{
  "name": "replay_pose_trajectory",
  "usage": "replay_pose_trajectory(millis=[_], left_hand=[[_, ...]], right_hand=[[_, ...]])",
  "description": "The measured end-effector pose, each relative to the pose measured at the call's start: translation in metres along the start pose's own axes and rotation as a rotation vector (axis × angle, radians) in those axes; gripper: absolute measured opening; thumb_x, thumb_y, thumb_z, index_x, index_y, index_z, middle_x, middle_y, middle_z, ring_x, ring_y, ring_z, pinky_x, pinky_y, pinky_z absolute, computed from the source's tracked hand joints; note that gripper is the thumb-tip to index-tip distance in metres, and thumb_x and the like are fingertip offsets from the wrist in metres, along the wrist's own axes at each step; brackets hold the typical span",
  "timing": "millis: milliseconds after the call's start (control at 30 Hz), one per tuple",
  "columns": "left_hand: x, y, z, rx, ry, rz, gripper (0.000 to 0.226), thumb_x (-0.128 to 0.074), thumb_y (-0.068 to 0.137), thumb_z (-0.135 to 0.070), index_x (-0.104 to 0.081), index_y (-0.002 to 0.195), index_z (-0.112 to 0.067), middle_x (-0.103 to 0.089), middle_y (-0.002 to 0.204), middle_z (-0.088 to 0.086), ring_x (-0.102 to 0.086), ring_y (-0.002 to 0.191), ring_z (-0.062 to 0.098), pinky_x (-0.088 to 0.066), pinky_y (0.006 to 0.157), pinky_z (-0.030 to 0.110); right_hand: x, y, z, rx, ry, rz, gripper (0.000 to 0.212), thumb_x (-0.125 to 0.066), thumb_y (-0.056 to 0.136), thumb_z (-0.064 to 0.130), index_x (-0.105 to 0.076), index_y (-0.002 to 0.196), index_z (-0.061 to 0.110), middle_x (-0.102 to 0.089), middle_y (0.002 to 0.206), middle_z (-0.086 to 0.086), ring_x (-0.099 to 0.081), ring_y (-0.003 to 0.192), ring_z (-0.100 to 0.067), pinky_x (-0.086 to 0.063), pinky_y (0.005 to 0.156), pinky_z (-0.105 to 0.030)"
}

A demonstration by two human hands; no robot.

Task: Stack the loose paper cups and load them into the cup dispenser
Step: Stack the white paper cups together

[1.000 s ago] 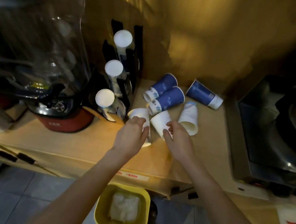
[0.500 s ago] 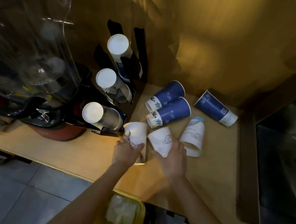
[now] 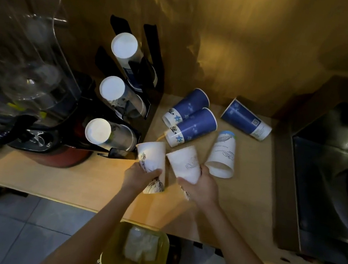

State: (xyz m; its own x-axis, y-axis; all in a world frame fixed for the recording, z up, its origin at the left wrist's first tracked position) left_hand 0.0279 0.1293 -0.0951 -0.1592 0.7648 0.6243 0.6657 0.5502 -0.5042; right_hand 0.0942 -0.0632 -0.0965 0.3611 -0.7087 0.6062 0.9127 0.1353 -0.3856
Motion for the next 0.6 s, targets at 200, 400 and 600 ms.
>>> replay_pose_trajectory(millis=[200,400,600], left_hand=[[0.003,-0.006,-0.002,-0.062,-0.047,0.007,0.066,-0.075,0.069,-0.042,-0.053,0.113,0.001,-0.065,0.111,0.02,-0.062,0.1,0.034,-0.053,0.084,0.043],[0.028,-0.029,-0.039,-0.226,-0.201,-0.095,0.074,-0.081,0.067,-0.025,-0.044,0.128,-0.005,-0.061,0.123,0.015,-0.059,0.109,0.029,-0.051,0.089,0.038],[0.048,-0.074,-0.105,-0.585,-0.478,-0.117,0.081,-0.087,0.054,-0.028,-0.048,0.124,-0.012,-0.061,0.115,0.002,-0.059,0.106,0.01,-0.051,0.092,0.027]], right_hand=[[0.008,-0.026,-0.004,0.051,0.361,-0.174,0.088,-0.079,0.042,0.031,-0.044,0.121,0.015,-0.059,0.114,-0.005,-0.057,0.105,-0.019,-0.048,0.087,-0.033],[0.009,-0.033,-0.022,-0.022,0.313,-0.236,0.09,-0.087,0.051,0.018,-0.042,0.129,0.016,-0.059,0.124,-0.01,-0.056,0.114,-0.026,-0.049,0.093,-0.039],[0.008,-0.031,-0.026,-0.056,0.332,-0.196,0.083,-0.085,0.056,0.012,-0.045,0.128,0.017,-0.06,0.116,-0.003,-0.055,0.104,-0.016,-0.045,0.084,-0.028]])
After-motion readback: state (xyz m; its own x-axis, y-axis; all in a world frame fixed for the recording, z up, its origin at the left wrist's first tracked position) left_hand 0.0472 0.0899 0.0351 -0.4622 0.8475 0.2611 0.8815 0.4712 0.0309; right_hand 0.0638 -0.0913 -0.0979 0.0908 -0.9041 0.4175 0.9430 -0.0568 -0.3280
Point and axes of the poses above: each hand's wrist, its own y-axis towards the middle knuckle, its own x-axis out of the back of the hand, z = x × y, the point moved 6 cm from there along y, towards the middle knuckle
